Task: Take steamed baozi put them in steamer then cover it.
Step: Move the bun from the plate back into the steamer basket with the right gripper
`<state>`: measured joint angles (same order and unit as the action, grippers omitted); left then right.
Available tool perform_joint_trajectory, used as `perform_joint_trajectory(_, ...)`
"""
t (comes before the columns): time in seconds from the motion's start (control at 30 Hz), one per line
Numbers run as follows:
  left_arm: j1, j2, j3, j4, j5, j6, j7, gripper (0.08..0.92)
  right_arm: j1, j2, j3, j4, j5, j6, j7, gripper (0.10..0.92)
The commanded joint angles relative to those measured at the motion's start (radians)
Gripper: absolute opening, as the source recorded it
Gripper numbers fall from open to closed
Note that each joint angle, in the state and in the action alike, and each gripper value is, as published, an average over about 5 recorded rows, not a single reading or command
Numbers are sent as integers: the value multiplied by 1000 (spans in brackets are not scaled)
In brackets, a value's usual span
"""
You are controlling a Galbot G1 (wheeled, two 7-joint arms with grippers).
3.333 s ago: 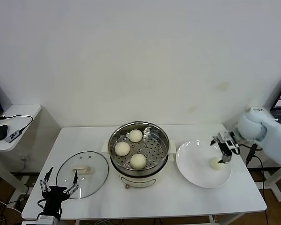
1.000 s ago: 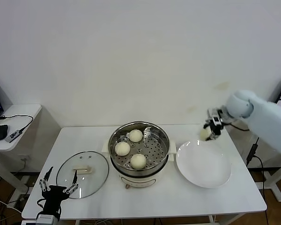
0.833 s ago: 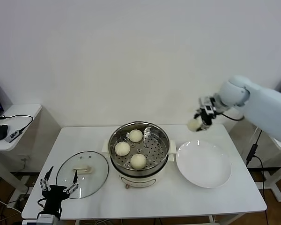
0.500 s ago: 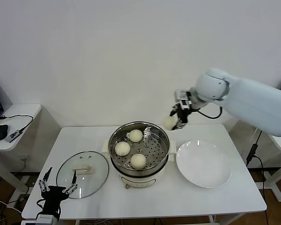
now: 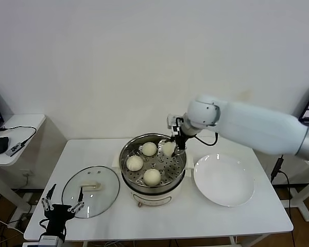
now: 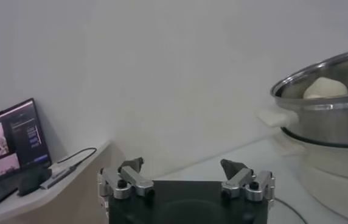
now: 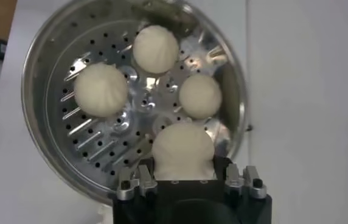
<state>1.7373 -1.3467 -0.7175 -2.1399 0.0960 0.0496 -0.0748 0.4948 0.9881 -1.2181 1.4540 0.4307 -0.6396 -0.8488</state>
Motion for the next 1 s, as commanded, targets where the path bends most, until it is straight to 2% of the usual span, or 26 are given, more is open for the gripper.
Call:
perform_joint_trajectory(0.03,-4,1,2,4,0,0,0,823,-82,48,-14,-28,-24,-36,38,602)
perform_joint_trajectory(0.53,-10,1,4,7,1,0,0,823,-99,53,6,-35,-32,-34,43,608)
perform_joint_trajectory(0.8,-10,0,2,4,-1,1,0,823,-70,-21,78,32,-26,-28,36,790)
perform_joint_trajectory(0.9,-11,-1,1,5,-3,0,1,823,-57,-69,111,74,-19,-18,64,818)
perform_joint_trajectory(1.0,-12,-1,0,10,-8,-1,1,823,-75,-124,154,136,32,10,182,822)
